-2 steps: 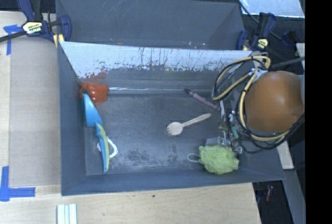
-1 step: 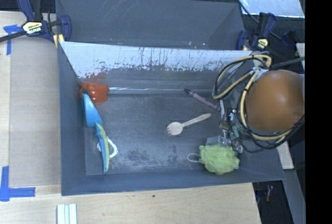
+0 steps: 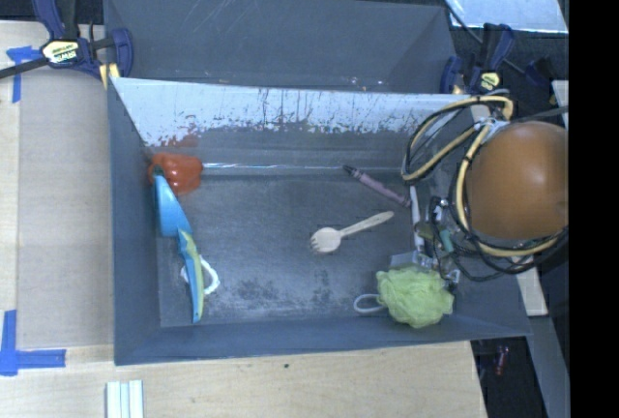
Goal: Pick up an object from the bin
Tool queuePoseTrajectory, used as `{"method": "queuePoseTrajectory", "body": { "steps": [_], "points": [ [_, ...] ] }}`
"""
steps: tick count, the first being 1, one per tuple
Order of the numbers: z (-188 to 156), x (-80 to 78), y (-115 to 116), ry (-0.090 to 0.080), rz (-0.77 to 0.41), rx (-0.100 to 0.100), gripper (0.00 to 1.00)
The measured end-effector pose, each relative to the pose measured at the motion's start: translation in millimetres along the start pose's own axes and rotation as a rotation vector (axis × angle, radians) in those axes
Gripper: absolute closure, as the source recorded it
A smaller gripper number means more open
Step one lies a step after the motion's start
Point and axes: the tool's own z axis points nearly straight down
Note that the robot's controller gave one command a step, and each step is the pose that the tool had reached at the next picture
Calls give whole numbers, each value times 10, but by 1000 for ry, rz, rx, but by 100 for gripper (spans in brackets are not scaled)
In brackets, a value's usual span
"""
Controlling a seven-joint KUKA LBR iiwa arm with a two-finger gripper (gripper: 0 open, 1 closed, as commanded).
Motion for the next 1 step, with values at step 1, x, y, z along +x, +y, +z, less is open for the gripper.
{"method": "queuePoseTrajectory", "body": {
  "steps": [1],
  "points": [
    [-398, -4, -17, 0, 0, 4, 100]
  ]
}}
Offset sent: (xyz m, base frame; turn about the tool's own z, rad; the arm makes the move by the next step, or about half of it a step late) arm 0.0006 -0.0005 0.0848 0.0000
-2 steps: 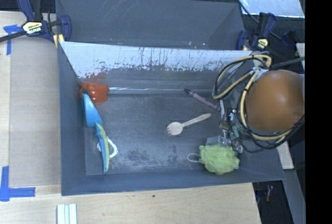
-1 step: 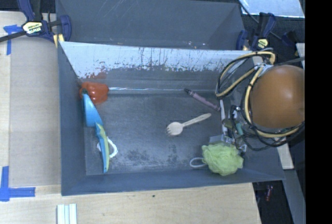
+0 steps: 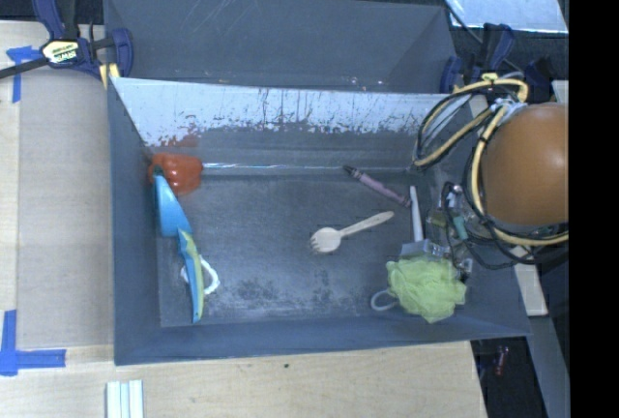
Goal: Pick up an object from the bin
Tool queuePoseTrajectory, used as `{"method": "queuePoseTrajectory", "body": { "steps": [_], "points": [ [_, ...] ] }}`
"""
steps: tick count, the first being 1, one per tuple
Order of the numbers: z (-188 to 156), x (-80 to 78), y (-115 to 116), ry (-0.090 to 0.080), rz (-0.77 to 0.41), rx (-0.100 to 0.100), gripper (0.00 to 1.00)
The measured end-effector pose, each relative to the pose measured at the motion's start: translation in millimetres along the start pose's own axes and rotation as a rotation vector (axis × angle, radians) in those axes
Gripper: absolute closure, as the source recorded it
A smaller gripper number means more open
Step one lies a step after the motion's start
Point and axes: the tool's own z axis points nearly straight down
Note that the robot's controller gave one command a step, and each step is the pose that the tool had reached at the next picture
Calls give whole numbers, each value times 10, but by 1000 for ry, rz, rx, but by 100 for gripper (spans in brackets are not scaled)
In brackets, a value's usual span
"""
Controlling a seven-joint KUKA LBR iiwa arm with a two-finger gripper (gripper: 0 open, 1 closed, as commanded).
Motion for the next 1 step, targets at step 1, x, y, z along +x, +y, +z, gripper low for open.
{"method": "queuePoseTrajectory", "body": {
  "steps": [1],
  "points": [
    [-279, -4, -16, -2, 1, 5, 100]
  ]
}}
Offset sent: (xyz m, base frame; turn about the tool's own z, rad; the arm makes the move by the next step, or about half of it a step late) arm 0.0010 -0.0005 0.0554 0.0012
